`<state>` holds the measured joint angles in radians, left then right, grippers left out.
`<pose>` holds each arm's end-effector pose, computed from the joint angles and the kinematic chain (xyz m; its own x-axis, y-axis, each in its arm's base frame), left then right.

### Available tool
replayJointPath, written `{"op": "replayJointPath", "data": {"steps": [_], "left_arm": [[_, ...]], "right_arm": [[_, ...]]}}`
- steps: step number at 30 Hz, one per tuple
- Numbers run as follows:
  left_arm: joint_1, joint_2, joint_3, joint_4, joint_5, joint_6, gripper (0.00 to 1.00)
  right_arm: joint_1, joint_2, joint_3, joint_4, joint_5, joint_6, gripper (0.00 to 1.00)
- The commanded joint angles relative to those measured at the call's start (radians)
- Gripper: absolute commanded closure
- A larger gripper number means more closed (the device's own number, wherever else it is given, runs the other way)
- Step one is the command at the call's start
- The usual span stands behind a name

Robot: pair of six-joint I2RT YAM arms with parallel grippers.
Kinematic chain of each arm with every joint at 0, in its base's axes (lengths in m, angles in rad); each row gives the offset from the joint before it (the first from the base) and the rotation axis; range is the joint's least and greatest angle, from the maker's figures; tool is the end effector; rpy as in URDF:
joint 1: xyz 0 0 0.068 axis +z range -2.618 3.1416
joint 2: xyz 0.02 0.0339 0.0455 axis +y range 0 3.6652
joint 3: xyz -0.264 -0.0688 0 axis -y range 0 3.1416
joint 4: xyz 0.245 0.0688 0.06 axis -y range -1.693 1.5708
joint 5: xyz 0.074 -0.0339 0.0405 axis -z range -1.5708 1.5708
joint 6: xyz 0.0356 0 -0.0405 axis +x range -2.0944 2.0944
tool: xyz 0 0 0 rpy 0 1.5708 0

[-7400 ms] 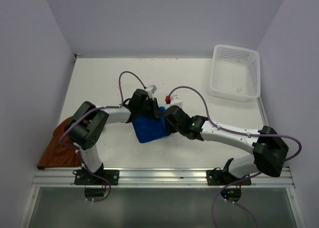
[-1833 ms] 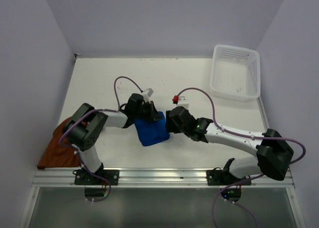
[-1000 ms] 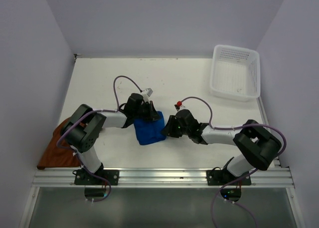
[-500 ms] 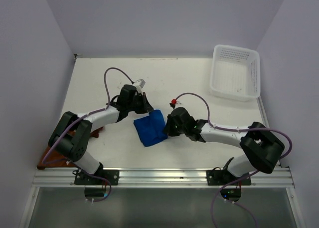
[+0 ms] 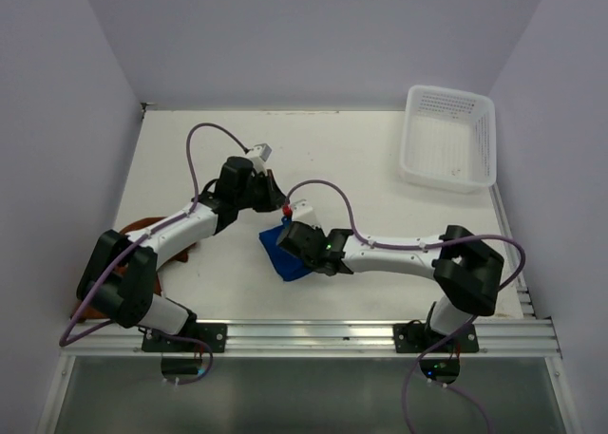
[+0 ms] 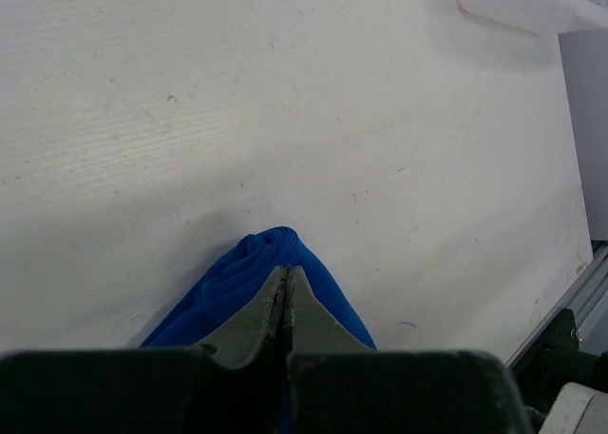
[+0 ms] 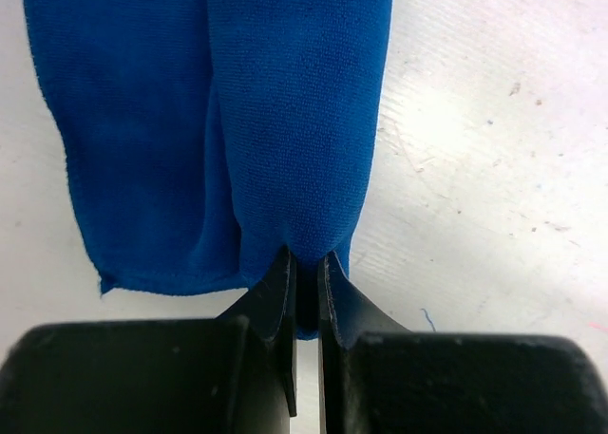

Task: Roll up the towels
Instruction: Roll the towel

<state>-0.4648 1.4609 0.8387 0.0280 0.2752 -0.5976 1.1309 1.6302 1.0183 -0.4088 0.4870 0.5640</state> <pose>0.2771 -0.1498 0.2213 -0.7697 -0.2198 -0.5994 0.2414 0.7689 -0.5920 0.1538 0.2877 0.1955 -0.6786 -0.3323 -0.6551 -0.3937 0.9174 -0.0577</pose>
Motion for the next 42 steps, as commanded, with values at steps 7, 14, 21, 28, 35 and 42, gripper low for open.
{"op": "replayJointPath", "data": {"steps": [7, 14, 21, 28, 35, 42], "left_arm": [[-0.001, -0.042, -0.015, 0.038, 0.018, 0.002, 1.0], [-0.029, -0.039, -0.026, 0.053, 0.018, -0.005, 1.0], [-0.051, -0.043, -0.062, 0.072, 0.018, -0.011, 1.0], [-0.095, -0.037, -0.122, 0.131, 0.027, -0.034, 1.0], [-0.106, -0.002, -0.168, 0.158, 0.015, -0.031, 1.0], [-0.106, 0.094, -0.201, 0.187, 0.001, -0.013, 1.0]], "right_arm": [[0.124, 0.167, 0.216, -0.255, 0.308, -0.038, 1.0], [0.205, 0.284, 0.33, -0.334, 0.36, -0.03, 1.0], [0.237, 0.342, 0.379, -0.355, 0.36, -0.033, 1.0], [0.247, 0.41, 0.439, -0.366, 0.326, -0.05, 1.0], [0.245, 0.439, 0.456, -0.358, 0.3, -0.053, 1.0], [0.245, 0.422, 0.448, -0.328, 0.272, -0.053, 1.0]]}}
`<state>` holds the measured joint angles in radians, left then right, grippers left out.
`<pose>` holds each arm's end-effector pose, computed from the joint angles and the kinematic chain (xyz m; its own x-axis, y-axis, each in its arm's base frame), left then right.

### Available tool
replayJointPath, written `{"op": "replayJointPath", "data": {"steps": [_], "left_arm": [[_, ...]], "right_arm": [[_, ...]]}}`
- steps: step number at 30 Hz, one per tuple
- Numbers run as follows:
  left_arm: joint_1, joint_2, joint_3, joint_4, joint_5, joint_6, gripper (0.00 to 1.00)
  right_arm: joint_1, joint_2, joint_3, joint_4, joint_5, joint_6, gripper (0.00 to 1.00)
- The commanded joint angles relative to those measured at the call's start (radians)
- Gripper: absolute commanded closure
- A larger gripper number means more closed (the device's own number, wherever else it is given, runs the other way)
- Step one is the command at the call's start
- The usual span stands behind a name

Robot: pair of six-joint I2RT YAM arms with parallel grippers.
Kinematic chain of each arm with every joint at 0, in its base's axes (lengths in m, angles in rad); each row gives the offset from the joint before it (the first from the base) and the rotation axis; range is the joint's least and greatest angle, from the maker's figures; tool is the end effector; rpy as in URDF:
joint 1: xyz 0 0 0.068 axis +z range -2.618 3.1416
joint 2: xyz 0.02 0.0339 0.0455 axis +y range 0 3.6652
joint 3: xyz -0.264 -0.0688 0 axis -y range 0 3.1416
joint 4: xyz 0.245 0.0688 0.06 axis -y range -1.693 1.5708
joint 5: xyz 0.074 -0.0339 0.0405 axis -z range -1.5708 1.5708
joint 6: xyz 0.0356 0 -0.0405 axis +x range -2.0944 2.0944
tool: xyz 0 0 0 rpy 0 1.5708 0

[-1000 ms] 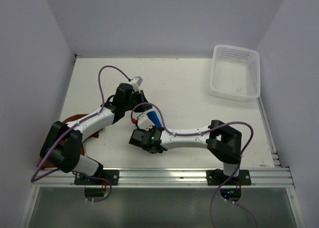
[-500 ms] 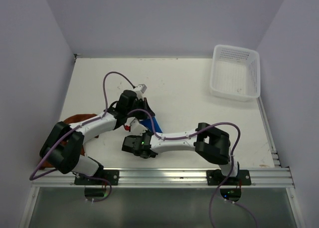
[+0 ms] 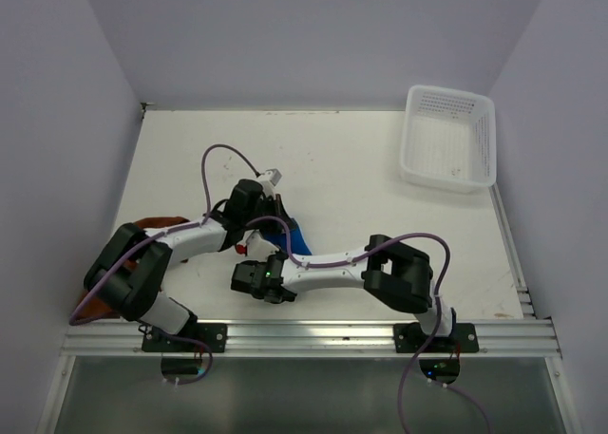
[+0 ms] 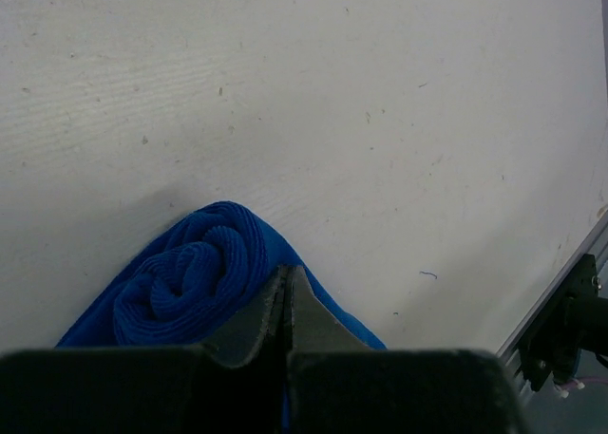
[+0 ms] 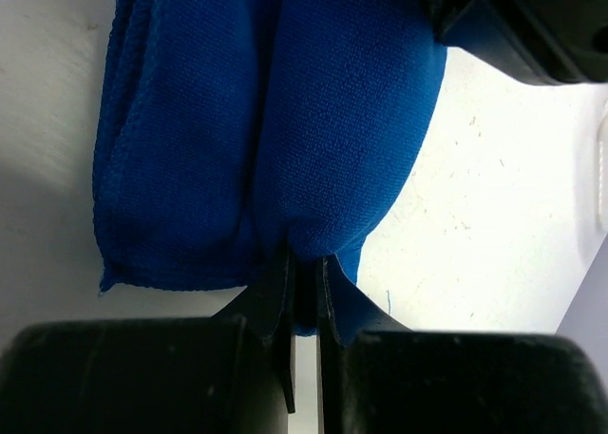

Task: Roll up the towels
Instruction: Roll the towel

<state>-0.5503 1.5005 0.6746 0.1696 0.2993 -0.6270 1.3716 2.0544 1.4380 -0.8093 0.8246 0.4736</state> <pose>0.2479 -0.1644 0.1715 -0.8312 -0.1478 -0.5360 0.2607 0.7478 -0.6105 0.1031 0.3786 0.1574 -0.4682 -0.7544 -0.4600 -0.4842 0.6545 -0.5806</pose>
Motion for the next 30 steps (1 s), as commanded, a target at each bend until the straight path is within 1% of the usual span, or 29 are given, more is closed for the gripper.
{"op": "replayJointPath", "data": {"steps": [1, 6, 9, 12, 16, 19, 24, 29, 30], "left_arm": [[-0.019, 0.07, -0.041, 0.047, -0.026, 0.016, 1.0], [0.0, 0.119, -0.067, 0.048, -0.034, 0.021, 1.0], [0.055, 0.136, -0.098, 0.077, 0.006, 0.019, 1.0], [0.067, 0.135, -0.104, 0.079, 0.003, 0.029, 1.0], [0.069, 0.139, -0.102, 0.079, 0.001, 0.03, 1.0], [0.069, 0.142, -0.106, 0.084, 0.004, 0.029, 1.0], [0.069, 0.147, -0.11, 0.096, 0.004, 0.024, 1.0], [0.069, 0.152, -0.109, 0.097, 0.009, 0.023, 1.0], [0.069, 0.15, -0.107, 0.096, 0.009, 0.021, 1.0]], "right_arm": [[0.004, -0.01, 0.019, 0.081, -0.07, 0.037, 1.0], [0.001, -0.057, -0.022, 0.131, -0.084, 0.04, 1.0], [0.0, -0.092, -0.047, 0.163, -0.088, 0.054, 0.98], [-0.008, -0.129, -0.082, 0.219, -0.113, 0.065, 0.93], [-0.031, -0.232, -0.132, 0.306, -0.149, 0.088, 0.78], [-0.048, -0.283, -0.175, 0.344, -0.171, 0.091, 0.74], [-0.085, -0.382, -0.252, 0.424, -0.223, 0.108, 0.64], [-0.147, -0.447, -0.336, 0.504, -0.288, 0.155, 0.6], [-0.158, -0.467, -0.347, 0.51, -0.32, 0.16, 0.6]]}}
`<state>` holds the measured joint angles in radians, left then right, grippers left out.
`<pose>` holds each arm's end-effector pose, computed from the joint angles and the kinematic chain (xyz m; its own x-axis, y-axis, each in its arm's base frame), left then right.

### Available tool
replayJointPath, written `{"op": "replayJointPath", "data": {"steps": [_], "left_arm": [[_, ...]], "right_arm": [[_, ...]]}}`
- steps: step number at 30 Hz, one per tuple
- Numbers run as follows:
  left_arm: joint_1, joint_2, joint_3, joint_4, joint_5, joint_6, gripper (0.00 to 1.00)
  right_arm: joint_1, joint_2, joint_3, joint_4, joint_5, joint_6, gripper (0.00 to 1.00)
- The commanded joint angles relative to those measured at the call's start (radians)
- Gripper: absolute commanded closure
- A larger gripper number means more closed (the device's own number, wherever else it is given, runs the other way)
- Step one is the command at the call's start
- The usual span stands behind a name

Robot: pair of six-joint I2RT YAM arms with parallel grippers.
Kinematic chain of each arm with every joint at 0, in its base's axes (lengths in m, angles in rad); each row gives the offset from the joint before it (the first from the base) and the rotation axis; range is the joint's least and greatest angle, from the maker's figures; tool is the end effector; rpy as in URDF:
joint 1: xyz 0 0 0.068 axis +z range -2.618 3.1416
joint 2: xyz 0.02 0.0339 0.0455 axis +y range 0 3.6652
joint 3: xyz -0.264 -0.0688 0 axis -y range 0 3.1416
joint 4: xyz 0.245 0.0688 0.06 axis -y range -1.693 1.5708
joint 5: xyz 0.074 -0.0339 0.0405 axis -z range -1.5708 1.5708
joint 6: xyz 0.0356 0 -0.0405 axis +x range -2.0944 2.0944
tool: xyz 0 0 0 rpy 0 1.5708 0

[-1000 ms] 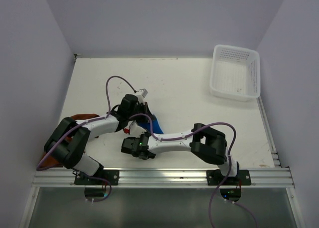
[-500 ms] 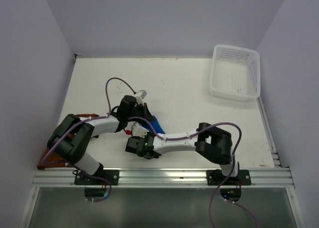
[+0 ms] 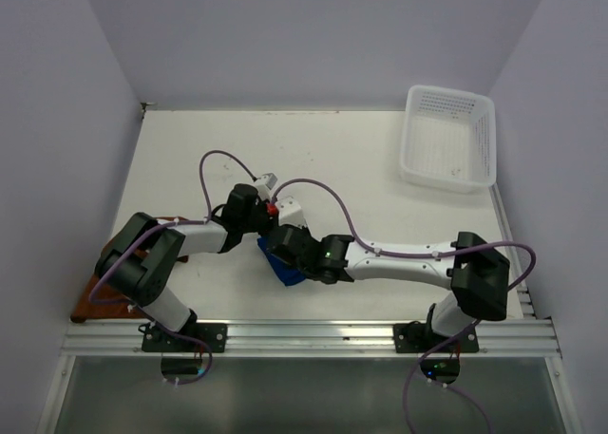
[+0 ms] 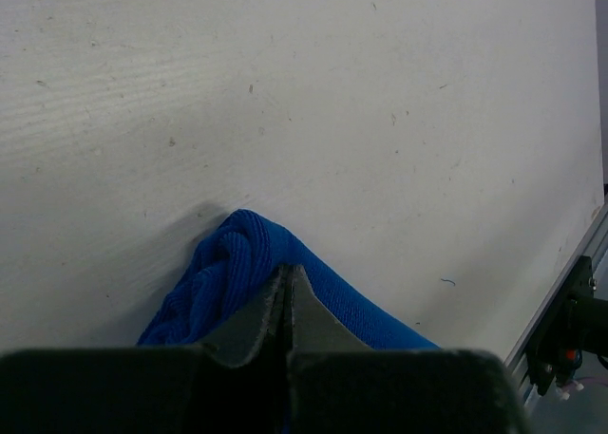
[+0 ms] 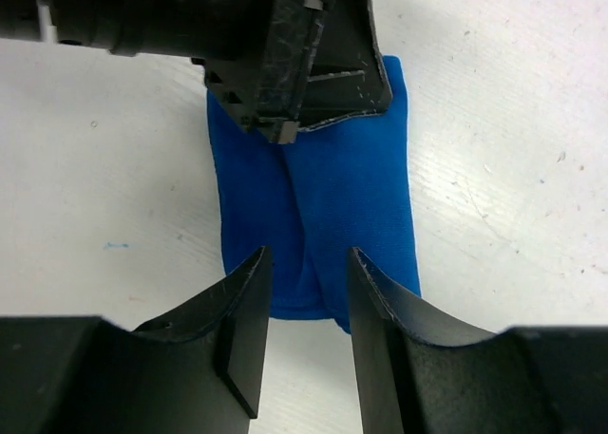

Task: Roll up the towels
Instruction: Roll the towel

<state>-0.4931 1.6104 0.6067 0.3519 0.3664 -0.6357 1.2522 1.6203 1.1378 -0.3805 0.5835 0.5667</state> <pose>0.2564 -0.1523 0.1378 -0.8413 -0.1772 -0.5107 0.2402 0.7238 -0.6469 0.1268 0.3218 0.2378 -0.5660 -0.2858 -0.7733 -0.4462 0.8949 -0.0041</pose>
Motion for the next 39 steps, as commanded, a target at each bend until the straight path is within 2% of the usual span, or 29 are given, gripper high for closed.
{"op": "replayJointPath", "data": {"steps": [1, 5, 12, 25, 27, 30, 32, 34, 35, 36, 39], "left_arm": [[0.011, 0.039, -0.039, -0.088, -0.058, 0.031, 1.0], [0.011, 0.028, -0.039, -0.096, -0.064, 0.034, 1.0], [0.011, 0.022, -0.041, -0.094, -0.066, 0.036, 1.0], [0.011, 0.017, -0.035, -0.094, -0.069, 0.03, 1.0], [0.011, 0.02, -0.036, -0.093, -0.073, 0.03, 1.0], [0.011, 0.026, -0.036, -0.091, -0.073, 0.028, 1.0], [0.011, 0.026, -0.032, -0.093, -0.072, 0.027, 1.0], [0.011, 0.02, -0.024, -0.099, -0.072, 0.027, 1.0], [0.011, 0.016, -0.012, -0.109, -0.075, 0.027, 1.0], [0.011, 0.013, -0.002, -0.116, -0.075, 0.028, 1.0], [0.011, -0.004, 0.047, -0.157, -0.073, 0.034, 1.0]], "right_arm": [[-0.049, -0.046, -0.059, 0.089, -0.092, 0.082, 0.59], [-0.141, -0.135, -0.168, 0.167, -0.206, 0.13, 0.57], [-0.27, -0.234, -0.323, 0.29, -0.419, 0.202, 0.46], [-0.297, -0.119, -0.504, 0.509, -0.568, 0.271, 0.49], [-0.297, -0.111, -0.518, 0.532, -0.571, 0.271, 0.51], [-0.295, -0.094, -0.512, 0.528, -0.568, 0.248, 0.63], [-0.287, -0.091, -0.503, 0.514, -0.548, 0.219, 0.77], [-0.275, -0.099, -0.492, 0.488, -0.507, 0.185, 0.85], [-0.252, -0.109, -0.474, 0.442, -0.44, 0.171, 0.95], [-0.238, -0.117, -0.461, 0.415, -0.401, 0.162, 0.98], [-0.163, -0.135, -0.403, 0.301, -0.213, 0.118, 1.0]]}}
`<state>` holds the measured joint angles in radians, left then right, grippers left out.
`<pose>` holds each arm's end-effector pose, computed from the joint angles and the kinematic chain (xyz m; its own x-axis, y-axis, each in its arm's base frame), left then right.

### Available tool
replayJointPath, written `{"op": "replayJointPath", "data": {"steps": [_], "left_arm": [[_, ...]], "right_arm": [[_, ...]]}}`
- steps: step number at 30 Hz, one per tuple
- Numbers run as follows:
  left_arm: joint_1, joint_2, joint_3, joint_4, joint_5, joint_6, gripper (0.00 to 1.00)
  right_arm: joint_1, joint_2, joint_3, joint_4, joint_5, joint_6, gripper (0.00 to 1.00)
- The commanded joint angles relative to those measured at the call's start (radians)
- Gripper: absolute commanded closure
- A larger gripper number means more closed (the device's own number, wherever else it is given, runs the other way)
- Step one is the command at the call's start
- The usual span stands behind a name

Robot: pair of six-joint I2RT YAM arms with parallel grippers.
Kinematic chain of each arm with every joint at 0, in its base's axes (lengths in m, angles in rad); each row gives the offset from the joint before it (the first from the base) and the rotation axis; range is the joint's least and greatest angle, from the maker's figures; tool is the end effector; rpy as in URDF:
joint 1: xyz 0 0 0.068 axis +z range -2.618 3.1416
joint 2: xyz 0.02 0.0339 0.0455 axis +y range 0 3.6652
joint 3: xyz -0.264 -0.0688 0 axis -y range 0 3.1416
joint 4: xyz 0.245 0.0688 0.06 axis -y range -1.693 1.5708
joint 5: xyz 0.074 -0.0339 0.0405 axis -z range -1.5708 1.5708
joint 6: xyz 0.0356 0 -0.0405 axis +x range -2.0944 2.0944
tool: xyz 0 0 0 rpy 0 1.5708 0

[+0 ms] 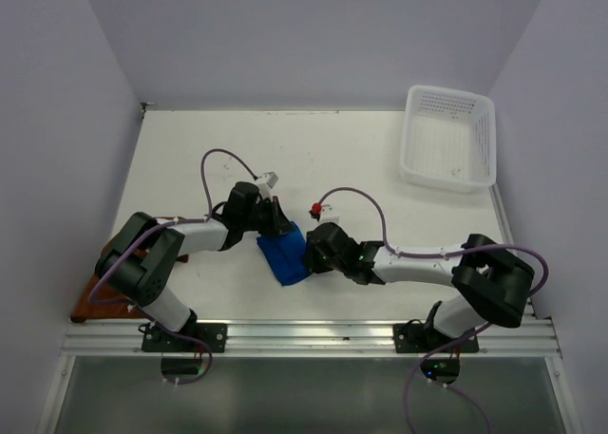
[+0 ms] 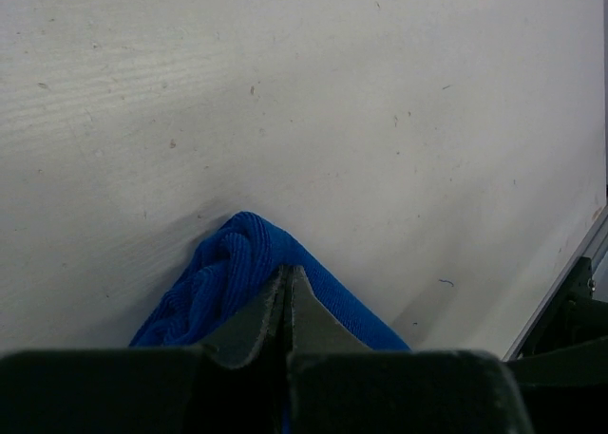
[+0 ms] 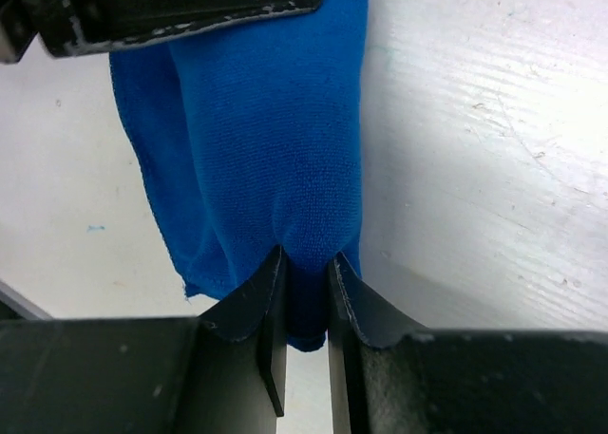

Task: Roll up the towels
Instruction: Roll the towel

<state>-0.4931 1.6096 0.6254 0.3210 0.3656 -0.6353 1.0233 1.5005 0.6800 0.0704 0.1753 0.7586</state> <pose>0.2585 -0.1534 0.1404 -0.8461 -0.1745 -0.5037 0.2338 0.7277 -0.6448 0.1574 0.2462 0.1642 -0.7902 0.0051 -0.6128 -0.3179 0.8515 0.4170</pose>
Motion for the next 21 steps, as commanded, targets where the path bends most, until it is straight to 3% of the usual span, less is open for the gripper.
{"op": "replayJointPath", "data": {"steps": [1, 6, 10, 21], "left_arm": [[0.011, -0.01, 0.04, -0.15, -0.076, 0.037, 1.0], [0.011, -0.073, 0.132, -0.215, -0.093, 0.042, 1.0], [0.011, -0.109, 0.184, -0.263, -0.096, 0.048, 1.0], [0.002, -0.194, 0.169, -0.244, -0.048, 0.036, 1.0]], "right_arm": [[0.087, -0.016, 0.07, -0.184, 0.257, -0.087, 1.0], [0.19, 0.023, 0.176, -0.369, 0.539, -0.104, 1.0], [0.231, 0.087, 0.26, -0.503, 0.676, -0.097, 1.0], [0.388, 0.339, 0.493, -0.739, 0.917, -0.11, 1.0]]}}
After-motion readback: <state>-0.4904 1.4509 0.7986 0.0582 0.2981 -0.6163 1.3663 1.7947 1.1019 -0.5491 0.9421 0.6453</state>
